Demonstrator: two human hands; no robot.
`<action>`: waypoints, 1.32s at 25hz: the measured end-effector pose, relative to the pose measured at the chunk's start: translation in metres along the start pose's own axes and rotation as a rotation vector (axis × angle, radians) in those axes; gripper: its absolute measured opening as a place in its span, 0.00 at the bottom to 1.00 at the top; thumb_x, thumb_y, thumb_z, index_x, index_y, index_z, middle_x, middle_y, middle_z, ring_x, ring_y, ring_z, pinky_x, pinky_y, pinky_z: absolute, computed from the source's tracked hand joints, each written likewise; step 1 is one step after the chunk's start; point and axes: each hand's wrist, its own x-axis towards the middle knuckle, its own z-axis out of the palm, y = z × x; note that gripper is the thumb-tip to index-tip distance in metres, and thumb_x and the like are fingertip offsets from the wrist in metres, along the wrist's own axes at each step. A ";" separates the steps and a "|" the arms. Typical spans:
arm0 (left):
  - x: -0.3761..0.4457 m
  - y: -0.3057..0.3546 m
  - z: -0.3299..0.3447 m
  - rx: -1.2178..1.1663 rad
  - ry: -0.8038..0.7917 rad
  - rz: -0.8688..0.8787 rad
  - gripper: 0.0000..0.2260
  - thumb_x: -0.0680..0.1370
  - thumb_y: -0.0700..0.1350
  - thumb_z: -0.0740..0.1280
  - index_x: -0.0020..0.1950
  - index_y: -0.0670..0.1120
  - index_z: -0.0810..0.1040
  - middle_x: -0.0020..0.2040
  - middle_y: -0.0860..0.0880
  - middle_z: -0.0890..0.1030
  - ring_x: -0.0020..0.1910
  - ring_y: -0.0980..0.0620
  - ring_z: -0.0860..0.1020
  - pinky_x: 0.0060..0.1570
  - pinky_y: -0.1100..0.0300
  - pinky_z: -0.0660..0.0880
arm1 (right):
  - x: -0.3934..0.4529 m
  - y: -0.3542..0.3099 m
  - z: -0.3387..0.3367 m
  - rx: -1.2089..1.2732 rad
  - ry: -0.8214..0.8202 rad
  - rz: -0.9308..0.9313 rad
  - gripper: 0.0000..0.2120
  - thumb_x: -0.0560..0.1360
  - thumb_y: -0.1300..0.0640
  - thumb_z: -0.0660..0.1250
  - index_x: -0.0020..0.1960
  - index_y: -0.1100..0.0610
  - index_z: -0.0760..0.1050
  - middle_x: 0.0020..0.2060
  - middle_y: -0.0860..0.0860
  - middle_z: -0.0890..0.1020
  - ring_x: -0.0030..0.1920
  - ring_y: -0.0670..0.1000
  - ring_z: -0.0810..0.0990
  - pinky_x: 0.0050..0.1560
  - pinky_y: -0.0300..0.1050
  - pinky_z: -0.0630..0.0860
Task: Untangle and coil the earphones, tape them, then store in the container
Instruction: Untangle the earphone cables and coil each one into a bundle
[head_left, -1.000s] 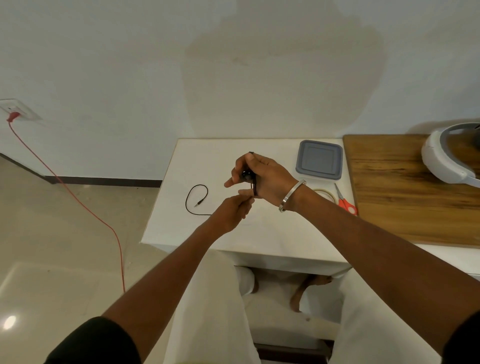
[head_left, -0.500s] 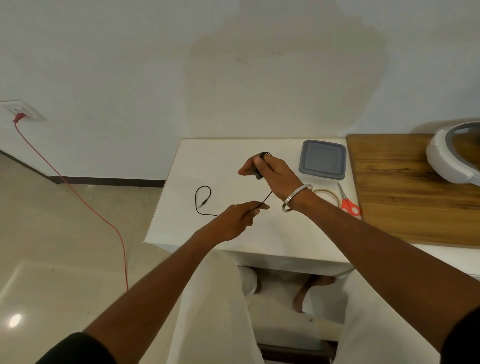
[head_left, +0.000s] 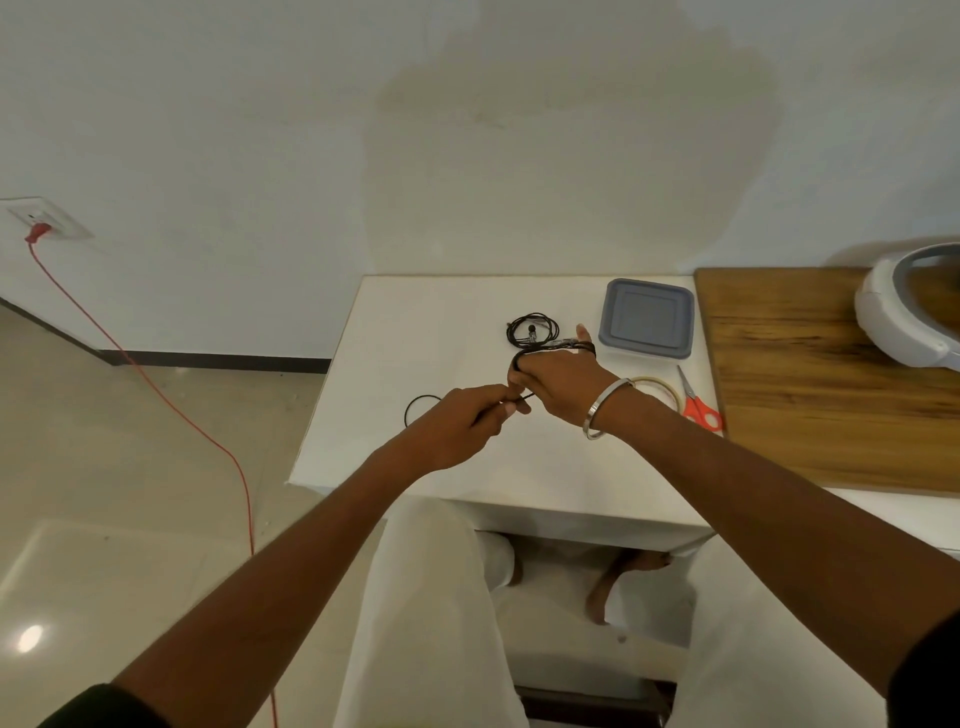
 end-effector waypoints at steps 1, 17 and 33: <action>0.000 -0.001 -0.004 0.011 0.008 -0.012 0.11 0.83 0.44 0.57 0.59 0.46 0.79 0.37 0.53 0.76 0.38 0.56 0.74 0.42 0.72 0.72 | 0.000 0.002 0.001 -0.035 -0.014 -0.010 0.12 0.81 0.58 0.51 0.47 0.50 0.73 0.42 0.42 0.78 0.48 0.44 0.76 0.70 0.69 0.38; 0.015 -0.021 -0.030 0.074 0.242 0.170 0.10 0.81 0.39 0.59 0.54 0.47 0.79 0.48 0.55 0.79 0.46 0.58 0.76 0.46 0.68 0.72 | -0.008 0.000 0.006 0.368 -0.233 -0.157 0.15 0.81 0.51 0.51 0.43 0.52 0.74 0.32 0.47 0.82 0.43 0.50 0.80 0.51 0.46 0.75; 0.015 -0.023 0.005 -0.147 0.229 -0.188 0.12 0.82 0.37 0.56 0.43 0.46 0.76 0.39 0.50 0.82 0.39 0.56 0.77 0.41 0.71 0.73 | -0.010 -0.033 -0.011 1.674 -0.165 -0.110 0.18 0.82 0.49 0.51 0.43 0.58 0.73 0.28 0.55 0.76 0.44 0.60 0.82 0.55 0.63 0.70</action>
